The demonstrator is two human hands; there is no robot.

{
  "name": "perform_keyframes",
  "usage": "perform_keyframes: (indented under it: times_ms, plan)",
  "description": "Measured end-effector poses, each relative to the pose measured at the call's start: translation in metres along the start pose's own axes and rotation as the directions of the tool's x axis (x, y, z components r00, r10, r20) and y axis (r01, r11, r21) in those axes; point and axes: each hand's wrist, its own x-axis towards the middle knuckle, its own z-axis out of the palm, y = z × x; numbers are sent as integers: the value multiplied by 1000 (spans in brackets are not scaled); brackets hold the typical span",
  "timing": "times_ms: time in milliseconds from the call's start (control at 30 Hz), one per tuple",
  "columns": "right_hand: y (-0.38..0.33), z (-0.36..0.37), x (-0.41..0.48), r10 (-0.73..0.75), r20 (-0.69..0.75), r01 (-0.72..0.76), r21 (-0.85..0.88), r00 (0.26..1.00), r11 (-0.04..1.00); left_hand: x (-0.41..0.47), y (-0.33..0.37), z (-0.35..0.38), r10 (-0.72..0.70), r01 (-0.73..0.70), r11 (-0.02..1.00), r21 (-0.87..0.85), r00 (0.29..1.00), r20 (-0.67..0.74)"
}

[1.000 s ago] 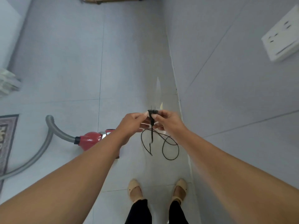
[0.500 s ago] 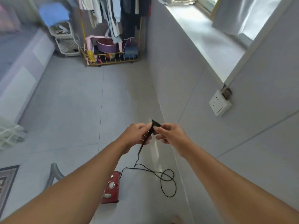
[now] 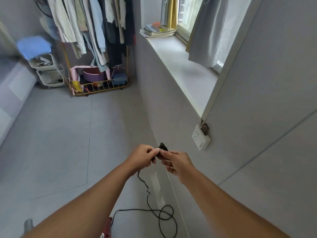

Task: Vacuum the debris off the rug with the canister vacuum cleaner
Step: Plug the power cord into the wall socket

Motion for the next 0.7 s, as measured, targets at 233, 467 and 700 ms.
perform_keyframes:
  times_ms: [233, 467, 700]
  plan:
    - [-22, -43, 25, 64, -91, -48, 166, 994, 985, 61, 35, 28, 14, -24, 995, 94, 995, 100]
    - [-25, -70, 60, 218, -190, -119, 431, 957, 895, 119, 52, 59, -15, -20, 991, 134, 965, 261]
    - [-27, -59, 91, 279, -304, -41, 606, 911, 794, 162, 48, 73, -54, -1, 990, 142, 923, 382]
